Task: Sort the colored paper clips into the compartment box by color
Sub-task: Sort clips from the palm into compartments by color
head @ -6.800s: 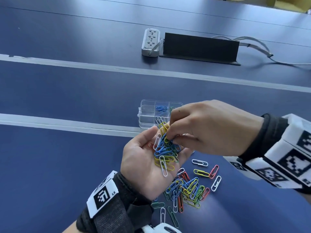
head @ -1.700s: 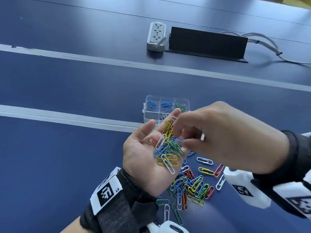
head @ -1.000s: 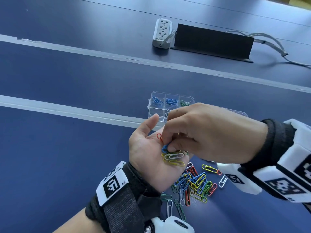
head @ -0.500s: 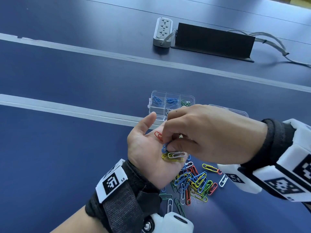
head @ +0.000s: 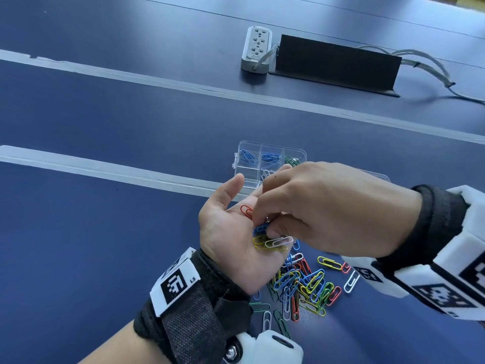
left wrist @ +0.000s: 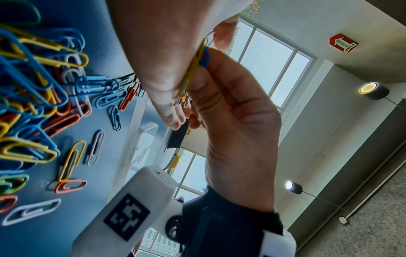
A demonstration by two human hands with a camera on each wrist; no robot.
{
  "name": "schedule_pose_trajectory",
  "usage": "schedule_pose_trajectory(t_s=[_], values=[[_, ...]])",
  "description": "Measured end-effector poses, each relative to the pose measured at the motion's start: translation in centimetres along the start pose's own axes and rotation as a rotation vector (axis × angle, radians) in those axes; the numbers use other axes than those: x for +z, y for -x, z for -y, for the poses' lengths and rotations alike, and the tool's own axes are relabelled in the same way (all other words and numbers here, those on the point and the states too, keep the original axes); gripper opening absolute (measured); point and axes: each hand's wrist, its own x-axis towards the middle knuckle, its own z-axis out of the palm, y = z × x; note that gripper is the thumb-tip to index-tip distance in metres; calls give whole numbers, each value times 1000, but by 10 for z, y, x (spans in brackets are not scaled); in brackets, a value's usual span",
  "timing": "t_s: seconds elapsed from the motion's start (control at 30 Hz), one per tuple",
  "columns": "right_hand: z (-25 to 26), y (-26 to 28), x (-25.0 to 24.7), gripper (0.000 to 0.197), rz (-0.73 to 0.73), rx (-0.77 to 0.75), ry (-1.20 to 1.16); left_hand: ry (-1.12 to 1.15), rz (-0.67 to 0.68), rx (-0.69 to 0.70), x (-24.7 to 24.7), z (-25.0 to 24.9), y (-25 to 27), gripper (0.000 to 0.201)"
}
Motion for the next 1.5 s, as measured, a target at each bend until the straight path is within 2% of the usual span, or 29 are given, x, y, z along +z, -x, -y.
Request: schedule_pose_trajectory(t_s=[0.1,0.27,0.37,0.5,0.6,0.7,0.83,0.93,1.03,1.13,1.33,1.5], values=[[0,-2,3,14,-13,5,-3,-34,-143,68,9,2,2,63],[-3,-2,4,9,-70,-27,-99,32,-266,72,9,2,1,42],[-4,-3,4,11,-139,-53,-152,61,-247,68,12,3,3,31],[-10,-7,-2,12,-230,-44,-165,160,-111,67,15,6,2,50],[-26,-12,-15,10,-379,24,-252,134,-121,66,12,7,0,46],[-48,-23,-26,9,-490,145,-234,135,-132,42,10,7,0,57],[-69,-44,-31,13,-404,328,-127,135,-139,46,10,7,-1,57],[-73,-59,-28,13,-318,377,-157,132,-127,49,9,5,-1,57],[-71,-69,-24,13,-230,362,-180,136,-132,59,9,4,-1,59],[-66,-78,-21,15,-201,336,-184,147,-130,68,9,3,-1,60],[-63,-72,-25,19,-224,301,-146,149,-113,78,7,2,-1,60],[-52,-45,-28,17,-273,173,-138,137,-98,74,8,2,-1,60]])
